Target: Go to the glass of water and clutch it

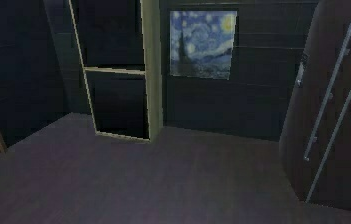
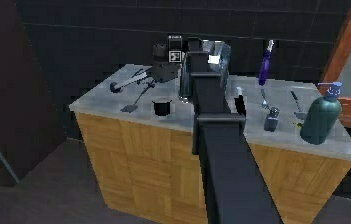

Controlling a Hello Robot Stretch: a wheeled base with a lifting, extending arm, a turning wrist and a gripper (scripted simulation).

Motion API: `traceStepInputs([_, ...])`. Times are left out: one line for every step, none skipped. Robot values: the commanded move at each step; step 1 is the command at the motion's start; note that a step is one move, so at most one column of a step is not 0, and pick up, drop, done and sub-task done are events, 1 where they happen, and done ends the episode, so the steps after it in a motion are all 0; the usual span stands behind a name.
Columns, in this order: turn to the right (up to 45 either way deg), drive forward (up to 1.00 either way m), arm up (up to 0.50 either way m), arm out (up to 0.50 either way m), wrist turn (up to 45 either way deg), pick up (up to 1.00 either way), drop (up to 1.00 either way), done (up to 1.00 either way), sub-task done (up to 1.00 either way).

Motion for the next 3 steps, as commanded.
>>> traceStepInputs([0.0, 0.0, 0.0, 0.0, 39.0, 0.0, 0.0, 0.0, 0.0])
traceStepInputs([0.0, 0.0, -0.08, 0.0, 0.0, 0.0, 0.0, 0.0, 0.0])
traceStepInputs([0.0, 0.0, 0.0, 0.0, 0.0, 1.0, 0.0, 0.0, 0.0])
